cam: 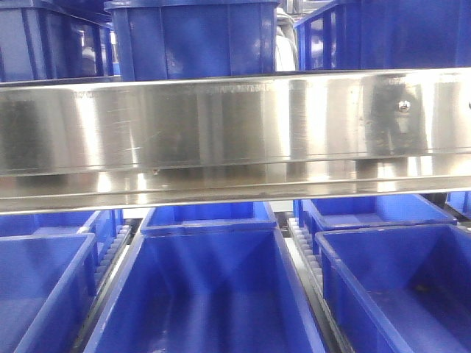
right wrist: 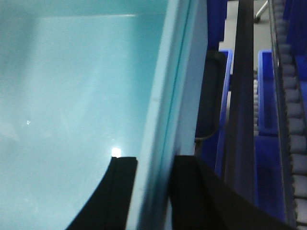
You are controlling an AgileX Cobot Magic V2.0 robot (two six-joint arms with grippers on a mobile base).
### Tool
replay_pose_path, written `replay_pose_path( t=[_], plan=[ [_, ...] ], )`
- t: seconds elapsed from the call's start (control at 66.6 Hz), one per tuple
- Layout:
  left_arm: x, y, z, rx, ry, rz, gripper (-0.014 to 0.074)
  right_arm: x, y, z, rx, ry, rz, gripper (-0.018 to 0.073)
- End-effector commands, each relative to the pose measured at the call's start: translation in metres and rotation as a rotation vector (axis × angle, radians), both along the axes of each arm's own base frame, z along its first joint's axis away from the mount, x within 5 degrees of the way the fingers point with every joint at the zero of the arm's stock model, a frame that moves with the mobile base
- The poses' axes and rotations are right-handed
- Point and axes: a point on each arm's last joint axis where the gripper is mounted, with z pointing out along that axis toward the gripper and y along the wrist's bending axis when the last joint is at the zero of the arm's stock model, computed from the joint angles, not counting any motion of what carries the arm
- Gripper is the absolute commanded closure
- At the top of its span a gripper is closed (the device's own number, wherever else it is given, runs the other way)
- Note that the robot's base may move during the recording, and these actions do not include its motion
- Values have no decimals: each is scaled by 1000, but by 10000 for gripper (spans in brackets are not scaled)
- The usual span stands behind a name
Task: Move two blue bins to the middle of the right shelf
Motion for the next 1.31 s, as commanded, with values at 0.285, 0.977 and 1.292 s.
replay_pose_path(
  t=[0.285,0.977,1.292],
  plan=[
    [-14,-9,19,-127,-54,-72,707,-3,4,23,109,-118,16,716],
    [-14,-8,19,-125,-54,-72,707,-1,5,20,105,-111,16,716],
    [-14,-8,19,-125,-54,-72,707,-1,5,20,105,-111,16,716]
  ],
)
